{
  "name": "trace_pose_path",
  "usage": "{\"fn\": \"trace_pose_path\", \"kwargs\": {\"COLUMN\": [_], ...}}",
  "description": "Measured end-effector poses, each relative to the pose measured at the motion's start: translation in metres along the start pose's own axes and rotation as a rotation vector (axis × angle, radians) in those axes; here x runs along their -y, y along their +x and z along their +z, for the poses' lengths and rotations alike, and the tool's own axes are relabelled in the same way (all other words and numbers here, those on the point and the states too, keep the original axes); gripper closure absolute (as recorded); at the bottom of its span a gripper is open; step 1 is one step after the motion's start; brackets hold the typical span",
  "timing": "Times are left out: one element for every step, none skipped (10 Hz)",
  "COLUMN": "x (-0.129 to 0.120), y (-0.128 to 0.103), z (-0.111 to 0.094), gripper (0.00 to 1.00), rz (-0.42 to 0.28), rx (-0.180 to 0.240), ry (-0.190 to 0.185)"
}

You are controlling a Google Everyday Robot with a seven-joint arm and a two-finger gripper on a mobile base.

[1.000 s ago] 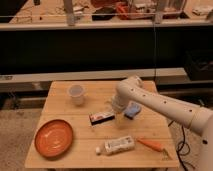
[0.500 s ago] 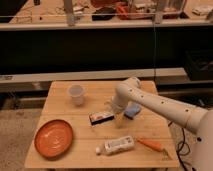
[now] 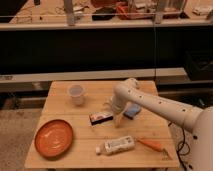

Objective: Place the eraser in the ceramic cup

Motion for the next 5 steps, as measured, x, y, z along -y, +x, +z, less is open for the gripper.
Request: {"fn": "trace_pose_path", "kwargs": {"x": [0.0009, 0.0018, 0.0022, 0.0026, 0.0029], "y": [-0.001, -0.0023, -0.0031, -0.0033, -0.0029], "z": [0.0014, 0.0025, 0.0032, 0.004, 0.0041], "gripper": [0.2, 0.2, 0.2, 0.2, 0.2], "rz": [-0.007, -0.015, -0.022, -0.029, -0.034], "rx": [0.002, 0.002, 0.003, 0.004, 0.004], "ry": [-0.002, -0.006, -0.011, -0.015, -0.016]}}
